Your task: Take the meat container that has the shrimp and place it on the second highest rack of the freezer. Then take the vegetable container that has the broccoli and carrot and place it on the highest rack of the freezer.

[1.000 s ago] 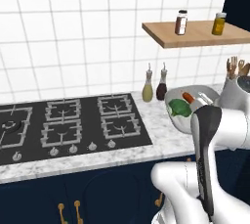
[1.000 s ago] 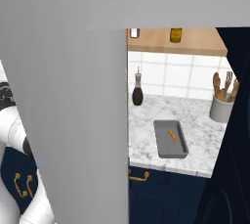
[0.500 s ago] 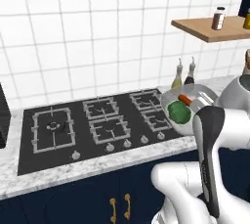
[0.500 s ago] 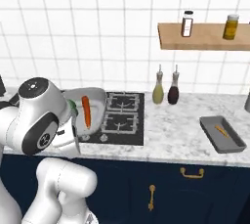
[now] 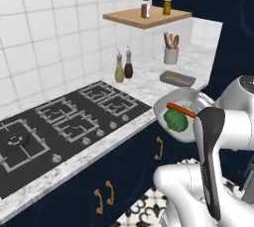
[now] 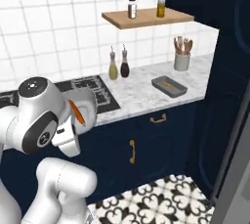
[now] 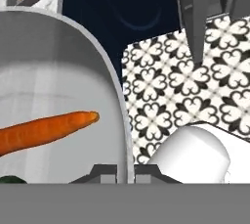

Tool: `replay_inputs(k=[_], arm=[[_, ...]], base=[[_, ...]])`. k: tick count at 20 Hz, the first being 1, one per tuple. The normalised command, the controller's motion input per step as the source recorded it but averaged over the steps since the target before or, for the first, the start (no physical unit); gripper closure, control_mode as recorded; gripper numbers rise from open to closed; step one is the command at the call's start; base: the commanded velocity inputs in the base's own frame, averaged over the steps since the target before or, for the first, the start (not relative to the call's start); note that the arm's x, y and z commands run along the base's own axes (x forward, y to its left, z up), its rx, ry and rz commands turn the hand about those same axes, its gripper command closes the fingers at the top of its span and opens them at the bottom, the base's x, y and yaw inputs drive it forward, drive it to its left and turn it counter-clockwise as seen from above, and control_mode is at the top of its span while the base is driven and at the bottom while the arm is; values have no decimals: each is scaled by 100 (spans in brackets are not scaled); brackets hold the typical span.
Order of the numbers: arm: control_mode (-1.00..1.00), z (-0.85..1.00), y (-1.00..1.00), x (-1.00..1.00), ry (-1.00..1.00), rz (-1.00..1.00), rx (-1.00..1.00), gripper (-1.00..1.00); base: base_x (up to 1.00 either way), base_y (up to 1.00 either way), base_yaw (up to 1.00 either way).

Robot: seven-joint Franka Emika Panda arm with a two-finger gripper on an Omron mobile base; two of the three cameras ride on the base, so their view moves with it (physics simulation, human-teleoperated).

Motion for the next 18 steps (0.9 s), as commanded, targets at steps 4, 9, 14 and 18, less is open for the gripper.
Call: replay_inputs(k=[4,9,14,18], arm=[[100,0,0,0,0,0,0,100],[100,0,0,0,0,0,0,100],[100,0,0,0,0,0,0,100],[100,0,0,0,0,0,0,100]], base=[[-78,11,-83],[-43,-8,-83],[0,-54,-77],[14,-56,-66]])
